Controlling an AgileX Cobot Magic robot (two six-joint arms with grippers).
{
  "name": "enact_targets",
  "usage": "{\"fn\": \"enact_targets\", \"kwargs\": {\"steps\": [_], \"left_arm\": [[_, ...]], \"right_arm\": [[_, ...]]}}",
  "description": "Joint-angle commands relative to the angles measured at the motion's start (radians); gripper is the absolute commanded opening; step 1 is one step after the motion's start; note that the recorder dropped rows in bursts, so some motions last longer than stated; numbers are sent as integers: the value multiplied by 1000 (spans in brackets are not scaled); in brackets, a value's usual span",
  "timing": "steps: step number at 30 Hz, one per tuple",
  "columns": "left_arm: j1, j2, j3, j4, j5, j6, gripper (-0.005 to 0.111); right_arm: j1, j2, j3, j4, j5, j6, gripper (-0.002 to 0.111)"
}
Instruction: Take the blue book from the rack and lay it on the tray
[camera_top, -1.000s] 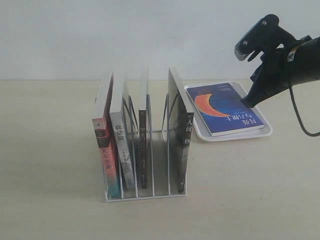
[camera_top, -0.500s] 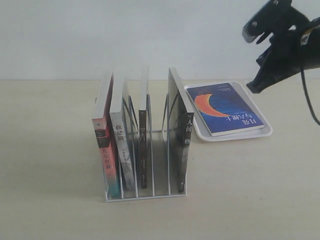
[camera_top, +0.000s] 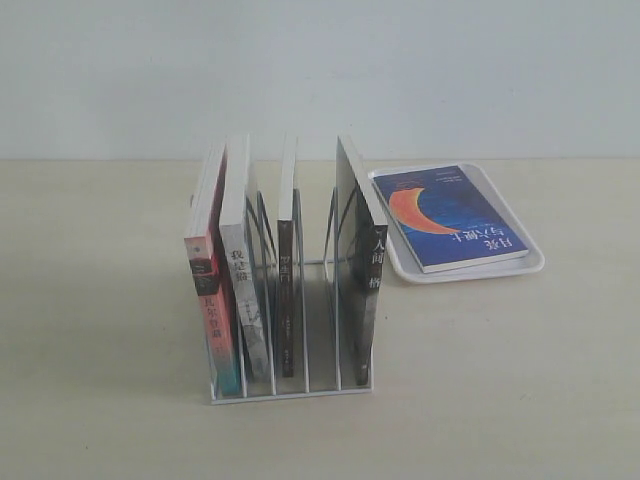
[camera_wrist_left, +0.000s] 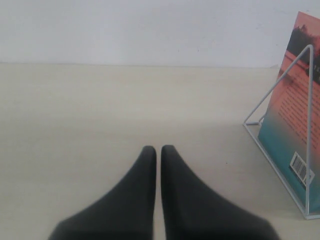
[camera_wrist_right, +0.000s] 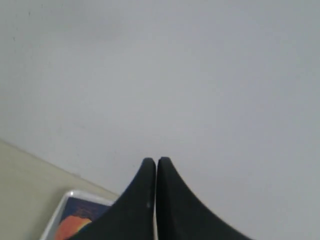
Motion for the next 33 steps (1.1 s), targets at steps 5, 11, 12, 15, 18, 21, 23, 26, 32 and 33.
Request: {"fn": "enact_targets", "kwargs": {"steps": [5,11,12,15,18,21,23,26,32,33], "left_arm": [[2,-3,-1,-4,-4,0,4],[2,-3,-1,-4,-4,0,4],[2,-3,-1,-4,-4,0,4],[2,-3,-1,-4,-4,0,4],[2,-3,-1,-4,-4,0,4],[2,-3,-1,-4,-4,0,4],[2,-3,-1,-4,-4,0,4],[2,-3,-1,-4,-4,0,4],[2,-3,-1,-4,-4,0,4],[2,-3,-1,-4,-4,0,4]], "right_arm": [[-140,-315,221,35,3,161,0],[-319,-631,586,59,-39,303,0],[-347,-690,655,59,-37,331,0],[-383,-844,788,59,-21,339,0],[-386,-941,890,59,-12,339,0],[-386,-992,975,59,-12,339,0],[-386,-997,1011,59,-12,339,0],[-386,-997,1033,66,-12,346,0],[-386,-997,1033,66,73,321,0],[-386,-997,1033,66,93,297,0]]}}
